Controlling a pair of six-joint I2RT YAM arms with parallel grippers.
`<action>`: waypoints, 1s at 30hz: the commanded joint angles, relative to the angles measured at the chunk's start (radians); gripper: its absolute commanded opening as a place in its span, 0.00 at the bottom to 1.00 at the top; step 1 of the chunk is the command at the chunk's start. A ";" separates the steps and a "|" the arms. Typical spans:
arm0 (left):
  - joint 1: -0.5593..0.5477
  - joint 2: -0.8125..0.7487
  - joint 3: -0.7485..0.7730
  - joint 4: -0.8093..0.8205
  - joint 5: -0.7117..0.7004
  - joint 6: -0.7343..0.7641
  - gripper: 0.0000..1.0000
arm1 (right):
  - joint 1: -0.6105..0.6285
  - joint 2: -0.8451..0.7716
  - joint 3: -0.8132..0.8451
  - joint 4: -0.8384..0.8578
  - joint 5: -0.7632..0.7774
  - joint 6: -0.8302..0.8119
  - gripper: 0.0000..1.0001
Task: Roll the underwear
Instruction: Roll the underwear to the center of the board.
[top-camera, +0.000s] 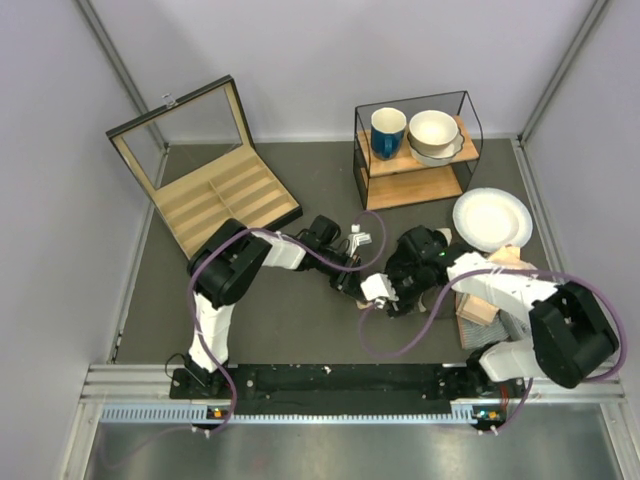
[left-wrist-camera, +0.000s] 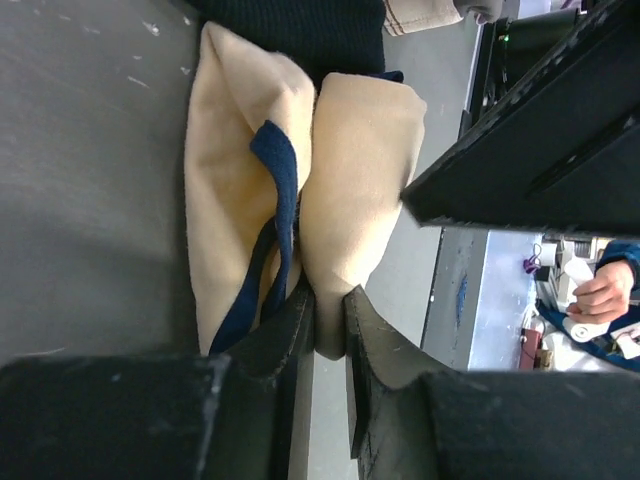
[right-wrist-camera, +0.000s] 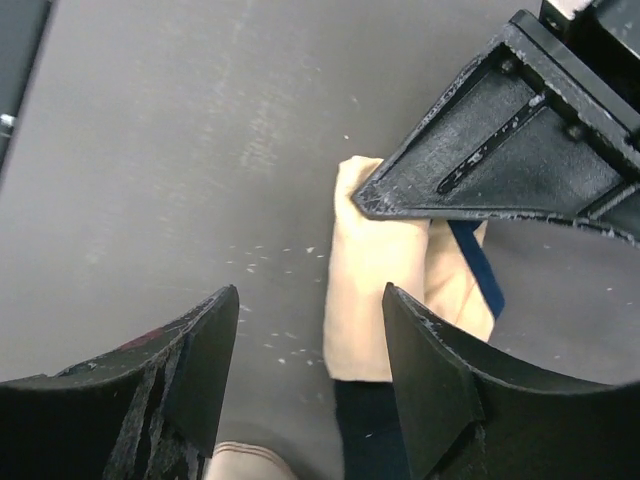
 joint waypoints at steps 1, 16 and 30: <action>0.005 0.064 -0.057 -0.089 -0.228 -0.010 0.22 | 0.070 0.066 -0.010 0.168 0.196 -0.009 0.59; 0.034 -0.573 -0.507 0.261 -0.544 -0.024 0.50 | 0.060 0.285 0.170 -0.083 0.114 0.091 0.20; 0.034 -0.496 -0.612 0.624 -0.362 -0.180 0.56 | -0.054 0.624 0.496 -0.565 -0.171 0.123 0.18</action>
